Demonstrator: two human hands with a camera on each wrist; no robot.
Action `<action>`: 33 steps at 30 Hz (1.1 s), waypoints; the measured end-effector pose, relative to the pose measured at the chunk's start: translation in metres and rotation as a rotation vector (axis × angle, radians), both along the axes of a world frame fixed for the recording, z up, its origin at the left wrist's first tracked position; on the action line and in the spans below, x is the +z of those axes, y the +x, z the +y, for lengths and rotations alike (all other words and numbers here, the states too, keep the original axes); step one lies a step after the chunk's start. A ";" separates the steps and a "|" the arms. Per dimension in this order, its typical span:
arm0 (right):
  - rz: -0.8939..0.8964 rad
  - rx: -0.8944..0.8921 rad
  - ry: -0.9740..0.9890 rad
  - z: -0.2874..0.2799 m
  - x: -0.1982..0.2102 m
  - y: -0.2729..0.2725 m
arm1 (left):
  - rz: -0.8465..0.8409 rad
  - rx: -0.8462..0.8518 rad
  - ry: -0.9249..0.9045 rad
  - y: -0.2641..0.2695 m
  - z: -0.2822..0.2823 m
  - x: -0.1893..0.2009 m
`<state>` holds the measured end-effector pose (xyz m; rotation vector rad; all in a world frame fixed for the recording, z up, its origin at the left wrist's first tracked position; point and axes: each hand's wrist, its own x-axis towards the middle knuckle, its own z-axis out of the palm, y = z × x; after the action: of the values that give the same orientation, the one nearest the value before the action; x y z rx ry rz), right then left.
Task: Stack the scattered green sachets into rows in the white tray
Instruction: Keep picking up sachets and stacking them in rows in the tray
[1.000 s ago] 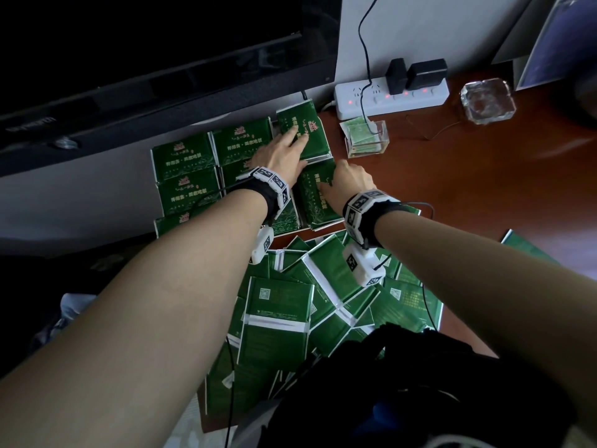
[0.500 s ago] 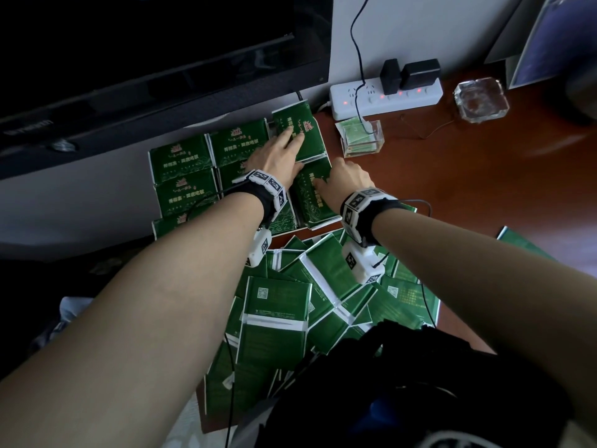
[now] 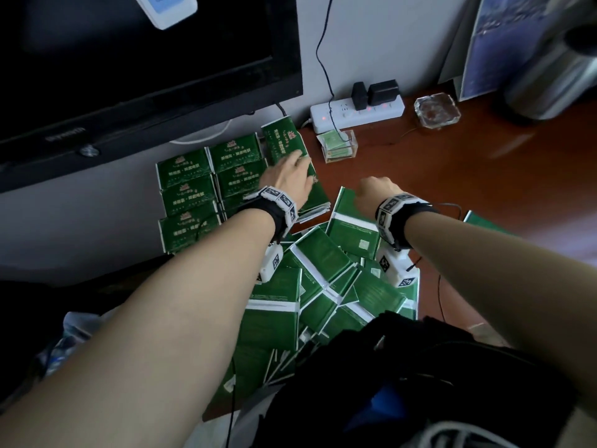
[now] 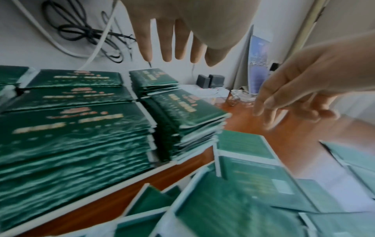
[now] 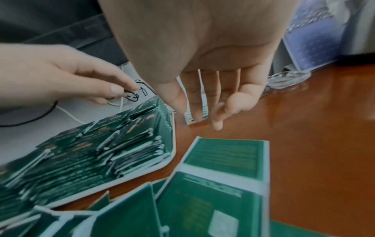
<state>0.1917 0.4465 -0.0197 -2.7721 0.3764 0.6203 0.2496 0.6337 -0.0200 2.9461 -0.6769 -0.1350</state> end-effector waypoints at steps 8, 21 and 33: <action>0.036 -0.106 -0.077 -0.067 0.009 -0.088 | 0.127 -0.237 -0.021 -0.060 -0.079 -0.010; 0.156 -0.209 -0.135 -0.167 -0.019 -0.169 | 0.271 -0.280 0.186 -0.122 -0.140 -0.036; 0.009 -0.225 -0.037 -0.228 -0.041 -0.137 | 0.327 -0.115 0.244 -0.086 -0.160 -0.034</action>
<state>0.0550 0.2188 -0.0606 -2.7089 0.6960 0.5760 0.1639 0.4735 -0.0541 2.9972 -0.8281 -0.7405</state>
